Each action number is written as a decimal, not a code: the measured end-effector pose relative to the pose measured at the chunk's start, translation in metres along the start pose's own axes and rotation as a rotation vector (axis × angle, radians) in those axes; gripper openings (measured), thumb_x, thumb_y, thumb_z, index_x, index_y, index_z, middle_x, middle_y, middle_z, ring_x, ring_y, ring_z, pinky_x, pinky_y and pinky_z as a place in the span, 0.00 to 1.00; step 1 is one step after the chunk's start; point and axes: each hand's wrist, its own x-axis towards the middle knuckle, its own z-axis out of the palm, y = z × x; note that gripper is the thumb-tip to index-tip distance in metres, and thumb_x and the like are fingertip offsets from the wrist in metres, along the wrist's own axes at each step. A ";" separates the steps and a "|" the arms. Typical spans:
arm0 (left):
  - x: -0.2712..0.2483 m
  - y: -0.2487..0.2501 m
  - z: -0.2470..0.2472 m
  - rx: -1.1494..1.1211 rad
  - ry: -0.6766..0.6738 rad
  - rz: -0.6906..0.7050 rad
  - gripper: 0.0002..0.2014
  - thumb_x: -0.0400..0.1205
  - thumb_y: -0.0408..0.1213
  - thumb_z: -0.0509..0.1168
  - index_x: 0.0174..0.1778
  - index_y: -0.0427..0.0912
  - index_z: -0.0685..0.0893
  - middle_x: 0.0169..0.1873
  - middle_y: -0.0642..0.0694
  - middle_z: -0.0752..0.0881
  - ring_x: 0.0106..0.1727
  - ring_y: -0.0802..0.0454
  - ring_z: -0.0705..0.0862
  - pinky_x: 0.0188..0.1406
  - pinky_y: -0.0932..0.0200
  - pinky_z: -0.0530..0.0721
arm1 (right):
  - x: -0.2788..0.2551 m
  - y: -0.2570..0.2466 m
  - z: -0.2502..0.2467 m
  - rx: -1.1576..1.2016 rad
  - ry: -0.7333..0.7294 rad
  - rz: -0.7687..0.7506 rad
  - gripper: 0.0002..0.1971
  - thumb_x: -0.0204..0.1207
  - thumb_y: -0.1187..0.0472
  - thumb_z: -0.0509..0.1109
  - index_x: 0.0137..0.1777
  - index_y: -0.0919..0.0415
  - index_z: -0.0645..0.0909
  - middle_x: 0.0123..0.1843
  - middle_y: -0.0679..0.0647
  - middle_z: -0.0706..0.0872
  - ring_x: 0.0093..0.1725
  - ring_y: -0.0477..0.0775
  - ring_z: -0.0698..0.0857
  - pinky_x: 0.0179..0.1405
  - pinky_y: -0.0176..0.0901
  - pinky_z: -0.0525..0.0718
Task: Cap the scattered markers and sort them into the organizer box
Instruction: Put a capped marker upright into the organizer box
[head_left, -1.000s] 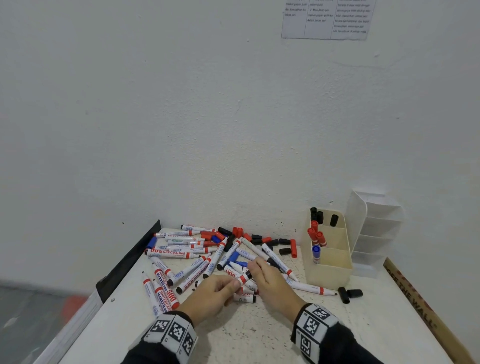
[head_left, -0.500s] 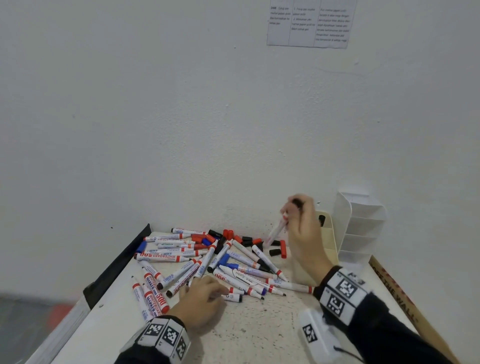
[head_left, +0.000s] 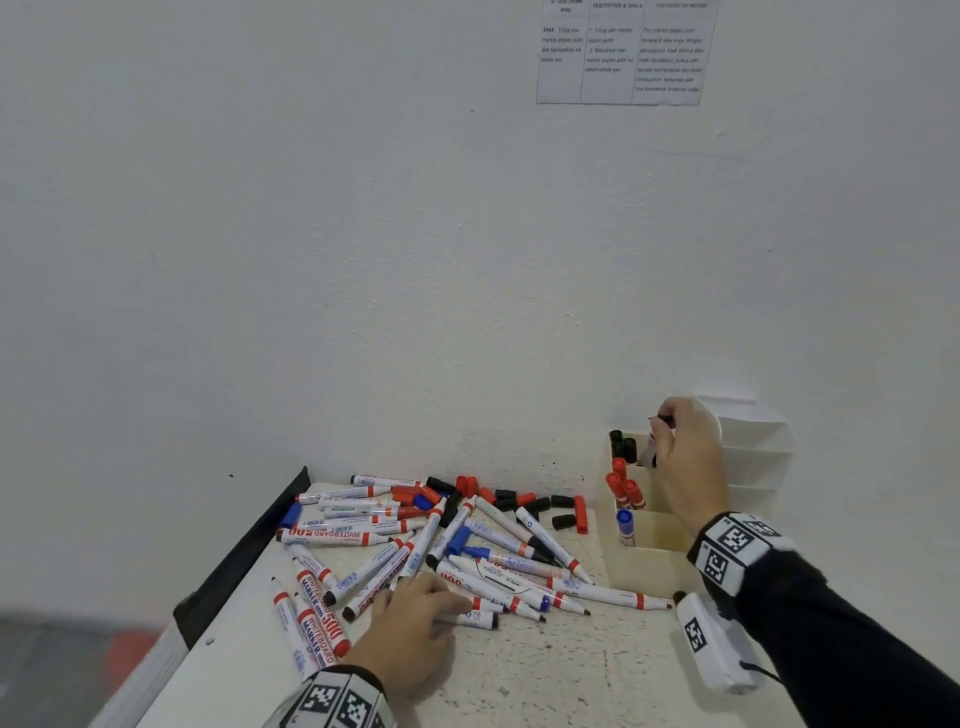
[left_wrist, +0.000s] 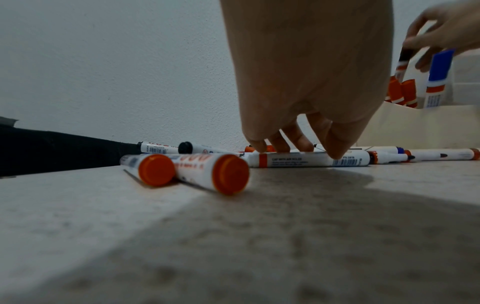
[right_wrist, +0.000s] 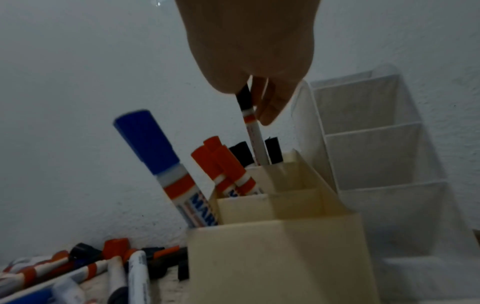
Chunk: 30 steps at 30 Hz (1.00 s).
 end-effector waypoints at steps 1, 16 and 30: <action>0.000 0.000 0.000 -0.003 0.007 0.006 0.17 0.83 0.37 0.59 0.65 0.60 0.79 0.57 0.62 0.72 0.65 0.60 0.67 0.76 0.53 0.61 | 0.000 0.005 0.005 -0.029 -0.046 0.031 0.05 0.82 0.64 0.58 0.52 0.63 0.74 0.45 0.59 0.80 0.46 0.58 0.80 0.42 0.43 0.78; -0.006 0.007 -0.005 0.048 0.087 -0.026 0.14 0.83 0.33 0.60 0.62 0.51 0.82 0.59 0.55 0.78 0.64 0.58 0.73 0.70 0.65 0.70 | -0.013 -0.025 0.006 -0.044 -0.152 0.061 0.10 0.83 0.60 0.56 0.58 0.60 0.75 0.52 0.54 0.79 0.42 0.47 0.78 0.43 0.36 0.76; -0.013 0.018 -0.013 0.162 0.007 -0.085 0.10 0.79 0.50 0.60 0.33 0.56 0.72 0.42 0.56 0.79 0.44 0.60 0.78 0.51 0.66 0.80 | -0.076 -0.052 0.015 -0.415 -1.230 0.230 0.12 0.81 0.58 0.58 0.59 0.61 0.79 0.39 0.50 0.80 0.30 0.44 0.74 0.29 0.32 0.74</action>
